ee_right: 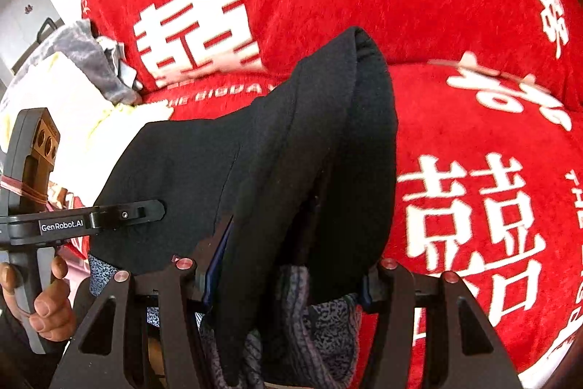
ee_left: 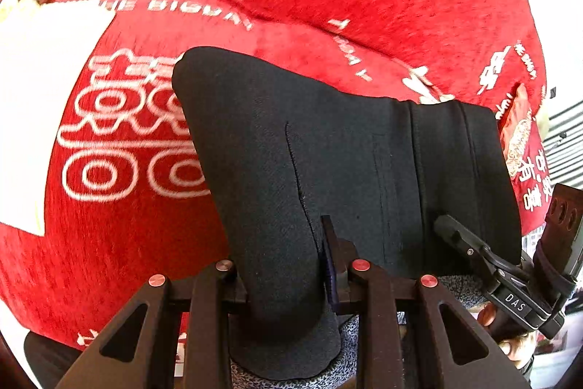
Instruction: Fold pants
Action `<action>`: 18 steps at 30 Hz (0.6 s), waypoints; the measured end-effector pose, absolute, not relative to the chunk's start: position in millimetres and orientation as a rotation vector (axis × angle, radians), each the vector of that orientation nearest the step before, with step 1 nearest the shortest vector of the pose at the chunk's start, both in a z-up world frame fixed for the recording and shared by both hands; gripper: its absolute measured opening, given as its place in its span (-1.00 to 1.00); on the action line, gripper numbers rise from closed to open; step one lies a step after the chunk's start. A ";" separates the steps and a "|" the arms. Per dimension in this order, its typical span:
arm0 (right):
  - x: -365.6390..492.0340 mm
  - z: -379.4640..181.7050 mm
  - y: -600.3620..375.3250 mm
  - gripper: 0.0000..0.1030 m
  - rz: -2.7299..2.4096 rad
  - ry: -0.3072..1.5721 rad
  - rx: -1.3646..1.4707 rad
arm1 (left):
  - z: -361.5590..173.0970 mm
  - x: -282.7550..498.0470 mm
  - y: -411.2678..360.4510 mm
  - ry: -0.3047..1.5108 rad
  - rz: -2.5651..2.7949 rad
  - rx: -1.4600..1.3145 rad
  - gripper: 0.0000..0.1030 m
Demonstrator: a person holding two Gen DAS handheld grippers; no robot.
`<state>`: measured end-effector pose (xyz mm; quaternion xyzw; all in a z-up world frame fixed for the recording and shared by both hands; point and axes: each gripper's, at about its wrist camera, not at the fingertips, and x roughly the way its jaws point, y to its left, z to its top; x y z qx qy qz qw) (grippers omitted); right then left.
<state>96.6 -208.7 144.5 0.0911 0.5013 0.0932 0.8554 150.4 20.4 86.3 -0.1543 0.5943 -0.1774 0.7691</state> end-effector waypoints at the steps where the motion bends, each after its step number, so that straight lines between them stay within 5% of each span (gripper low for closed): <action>1: 98.3 137.4 -207.0 0.15 0.198 1.072 0.195 | 78.3 151.4 23.4 1.304 -0.378 -0.341 -0.44; 4: 102.4 111.6 -203.1 0.19 0.181 1.124 0.188 | 51.3 155.3 30.6 1.347 -0.371 -0.379 -0.39; 10: 100.9 92.5 -216.5 0.29 0.165 1.129 0.222 | 35.5 155.5 38.2 1.343 -0.371 -0.398 0.08; 15: 101.0 81.9 -220.8 0.39 0.137 1.134 0.243 | 24.2 154.3 42.7 1.333 -0.275 -0.350 0.91; 18: 102.4 73.0 -223.5 0.54 0.122 1.150 0.279 | 23.2 151.7 47.3 1.326 -0.283 -0.373 0.91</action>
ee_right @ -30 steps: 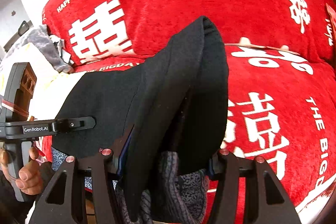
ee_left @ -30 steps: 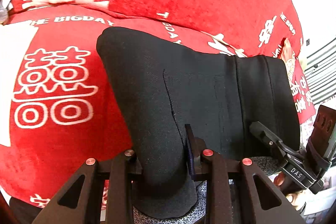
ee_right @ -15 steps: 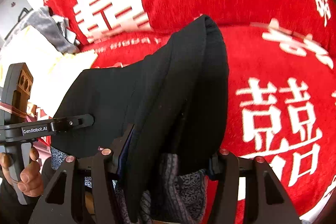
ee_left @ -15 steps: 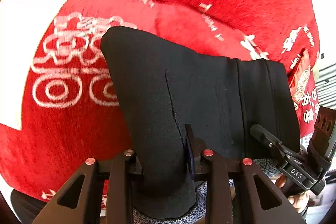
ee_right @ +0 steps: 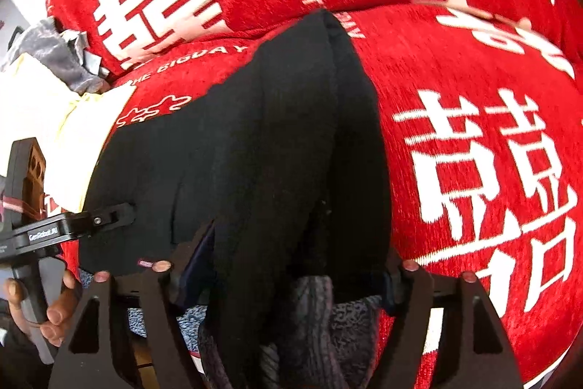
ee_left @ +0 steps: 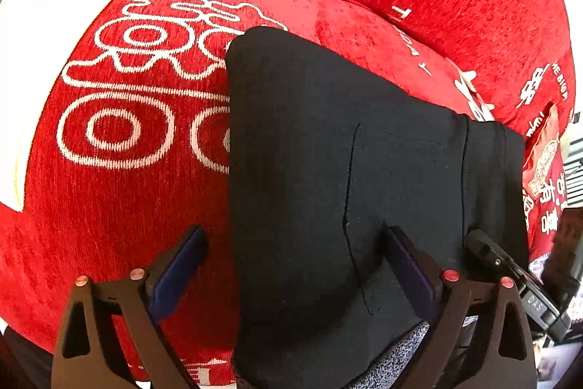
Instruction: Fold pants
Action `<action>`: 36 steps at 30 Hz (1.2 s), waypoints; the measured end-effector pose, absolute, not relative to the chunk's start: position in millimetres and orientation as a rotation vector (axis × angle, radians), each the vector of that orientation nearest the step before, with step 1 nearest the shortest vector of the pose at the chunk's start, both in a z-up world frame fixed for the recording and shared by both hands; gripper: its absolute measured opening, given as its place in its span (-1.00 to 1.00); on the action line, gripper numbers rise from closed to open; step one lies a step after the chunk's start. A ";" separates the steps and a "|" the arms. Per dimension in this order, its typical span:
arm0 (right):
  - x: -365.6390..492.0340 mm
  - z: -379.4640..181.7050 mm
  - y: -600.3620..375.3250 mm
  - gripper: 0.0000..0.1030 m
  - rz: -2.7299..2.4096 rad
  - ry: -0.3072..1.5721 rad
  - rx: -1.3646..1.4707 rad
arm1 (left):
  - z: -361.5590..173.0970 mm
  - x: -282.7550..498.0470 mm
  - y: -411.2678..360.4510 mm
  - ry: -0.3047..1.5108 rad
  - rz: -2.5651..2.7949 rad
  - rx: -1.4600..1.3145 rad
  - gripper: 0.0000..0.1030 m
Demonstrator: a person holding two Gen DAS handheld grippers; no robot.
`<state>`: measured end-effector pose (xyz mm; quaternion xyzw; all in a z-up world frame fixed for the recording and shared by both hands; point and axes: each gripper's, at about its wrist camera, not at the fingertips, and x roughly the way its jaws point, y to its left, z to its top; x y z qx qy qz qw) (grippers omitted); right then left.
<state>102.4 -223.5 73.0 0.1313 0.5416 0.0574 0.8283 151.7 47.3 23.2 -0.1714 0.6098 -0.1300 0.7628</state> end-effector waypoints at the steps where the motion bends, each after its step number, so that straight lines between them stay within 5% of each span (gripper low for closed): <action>1: 102.3 70.3 -226.3 0.61 0.122 1.158 0.304 | 24.0 151.3 48.3 1.331 -0.275 -0.371 0.91; 6: 96.2 76.3 -236.0 0.66 0.097 1.179 0.381 | 47.5 141.3 65.6 1.292 -0.145 -0.346 0.90; 15: 49.3 153.0 -184.0 0.68 0.034 0.888 -0.023 | 89.5 96.9 51.2 1.166 -0.108 -0.227 0.90; 36: 34.6 88.6 -149.0 0.80 0.165 1.020 -0.255 | 59.3 84.1 2.7 1.210 -0.143 -0.111 0.91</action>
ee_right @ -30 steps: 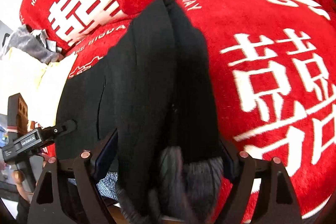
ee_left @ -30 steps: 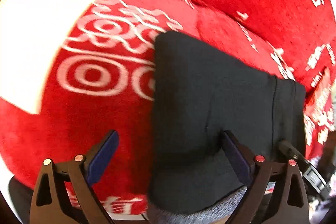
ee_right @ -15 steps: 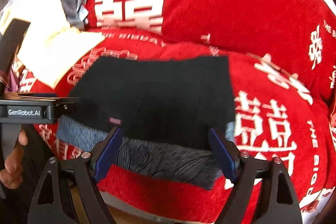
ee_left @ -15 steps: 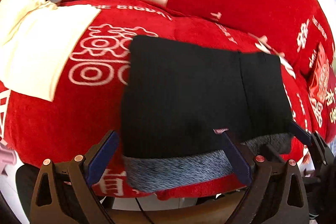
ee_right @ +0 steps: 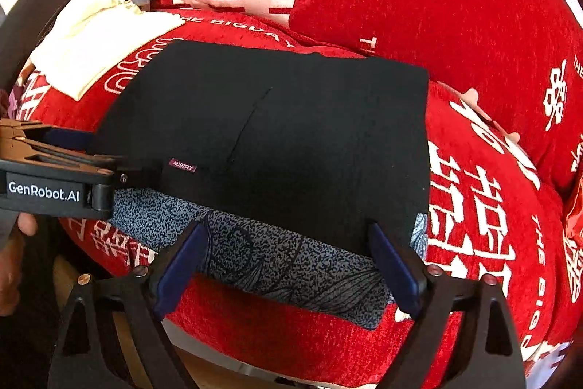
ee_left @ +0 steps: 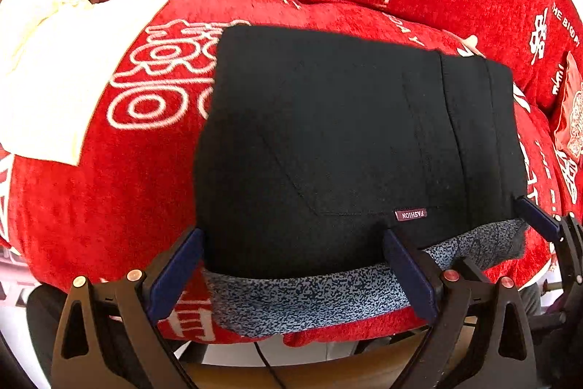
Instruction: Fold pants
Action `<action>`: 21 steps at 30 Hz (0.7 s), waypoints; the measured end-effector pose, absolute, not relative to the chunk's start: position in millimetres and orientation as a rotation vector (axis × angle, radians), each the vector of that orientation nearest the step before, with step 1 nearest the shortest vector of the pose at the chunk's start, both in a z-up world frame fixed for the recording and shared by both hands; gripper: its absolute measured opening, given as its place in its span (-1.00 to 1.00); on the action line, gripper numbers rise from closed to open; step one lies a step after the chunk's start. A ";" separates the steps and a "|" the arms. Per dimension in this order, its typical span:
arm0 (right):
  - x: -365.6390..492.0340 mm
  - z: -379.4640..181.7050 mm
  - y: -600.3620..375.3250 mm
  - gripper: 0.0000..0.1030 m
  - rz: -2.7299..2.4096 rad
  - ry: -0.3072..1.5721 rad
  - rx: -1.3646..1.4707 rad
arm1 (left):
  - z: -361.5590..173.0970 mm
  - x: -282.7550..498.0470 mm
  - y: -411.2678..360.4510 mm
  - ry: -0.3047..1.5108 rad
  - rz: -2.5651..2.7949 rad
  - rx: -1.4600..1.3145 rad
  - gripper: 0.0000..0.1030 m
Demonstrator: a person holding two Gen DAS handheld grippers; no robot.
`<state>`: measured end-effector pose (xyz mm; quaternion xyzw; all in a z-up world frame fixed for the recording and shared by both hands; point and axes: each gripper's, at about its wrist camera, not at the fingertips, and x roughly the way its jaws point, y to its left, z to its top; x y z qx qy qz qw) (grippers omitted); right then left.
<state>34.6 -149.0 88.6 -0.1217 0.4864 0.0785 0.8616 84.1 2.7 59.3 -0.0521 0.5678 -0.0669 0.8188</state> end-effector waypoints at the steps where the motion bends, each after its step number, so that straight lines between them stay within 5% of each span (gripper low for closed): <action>1: 34.6 93.0 -150.4 0.80 0.172 1.020 -0.241 | 64.6 84.5 4.4 1.192 -0.138 -0.105 0.91; 11: 76.7 122.8 -177.3 0.80 0.134 0.990 -0.063 | 60.7 124.9 11.8 1.213 -0.003 -0.064 0.91; 21: 122.5 83.5 -158.6 0.92 0.173 1.115 -0.122 | 62.0 147.6 37.0 1.208 0.027 -0.137 0.99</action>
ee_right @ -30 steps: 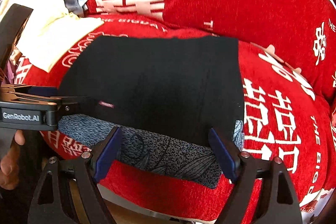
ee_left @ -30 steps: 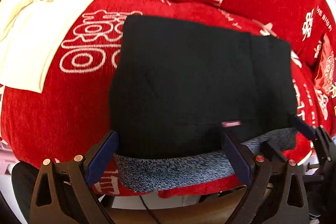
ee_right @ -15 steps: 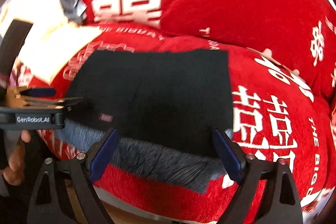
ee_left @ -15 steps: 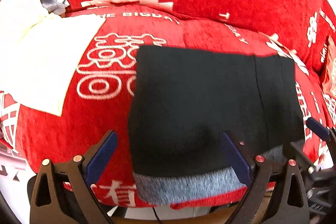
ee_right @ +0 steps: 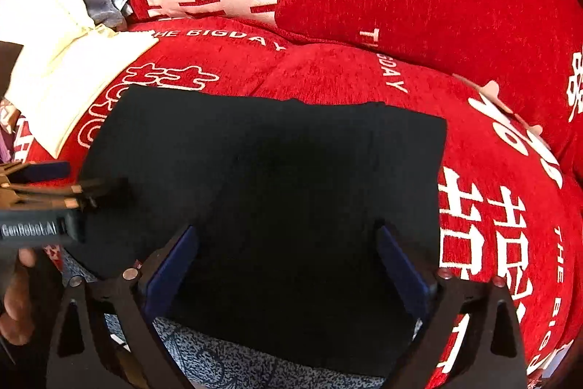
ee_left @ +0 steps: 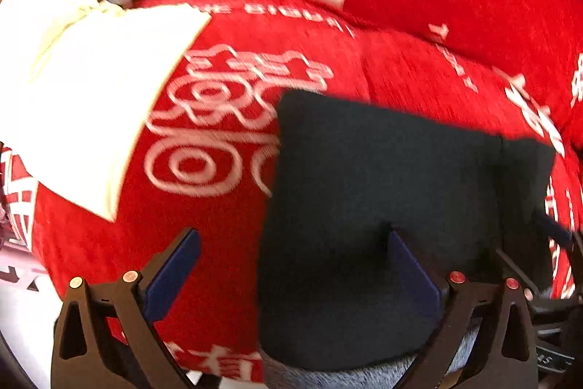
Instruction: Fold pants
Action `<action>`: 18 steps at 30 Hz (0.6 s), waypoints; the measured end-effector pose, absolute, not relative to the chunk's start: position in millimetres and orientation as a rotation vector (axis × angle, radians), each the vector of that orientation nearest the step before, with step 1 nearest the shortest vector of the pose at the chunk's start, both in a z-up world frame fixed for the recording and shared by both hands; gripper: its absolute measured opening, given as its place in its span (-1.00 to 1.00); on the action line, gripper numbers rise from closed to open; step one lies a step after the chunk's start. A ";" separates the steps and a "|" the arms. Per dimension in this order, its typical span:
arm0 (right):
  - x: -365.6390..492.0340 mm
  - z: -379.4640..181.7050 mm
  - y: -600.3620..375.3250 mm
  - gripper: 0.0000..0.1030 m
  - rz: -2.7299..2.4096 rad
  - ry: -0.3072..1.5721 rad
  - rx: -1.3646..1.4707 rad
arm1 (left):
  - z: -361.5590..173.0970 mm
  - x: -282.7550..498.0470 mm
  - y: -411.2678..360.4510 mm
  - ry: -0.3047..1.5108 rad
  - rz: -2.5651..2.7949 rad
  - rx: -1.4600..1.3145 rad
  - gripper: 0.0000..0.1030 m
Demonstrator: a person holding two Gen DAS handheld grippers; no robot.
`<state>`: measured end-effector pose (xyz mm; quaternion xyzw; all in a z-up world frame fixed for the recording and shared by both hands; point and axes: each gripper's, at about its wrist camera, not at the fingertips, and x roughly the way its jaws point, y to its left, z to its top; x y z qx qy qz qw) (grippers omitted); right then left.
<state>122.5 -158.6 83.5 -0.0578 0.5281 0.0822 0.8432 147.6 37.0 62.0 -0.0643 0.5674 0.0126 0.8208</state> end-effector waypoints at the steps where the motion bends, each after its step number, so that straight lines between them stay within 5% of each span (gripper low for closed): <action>1: 123.7 85.5 -160.6 0.92 0.176 1.119 -0.102 | 63.6 155.1 43.7 1.210 0.037 -0.159 0.99; 9: 146.5 104.4 -162.2 0.93 0.156 1.053 -0.076 | 56.9 209.2 47.2 1.251 0.114 -0.152 0.99; 18: 203.3 57.8 -173.0 1.00 0.051 1.215 -0.069 | 23.8 230.8 33.2 1.352 0.124 -0.125 1.00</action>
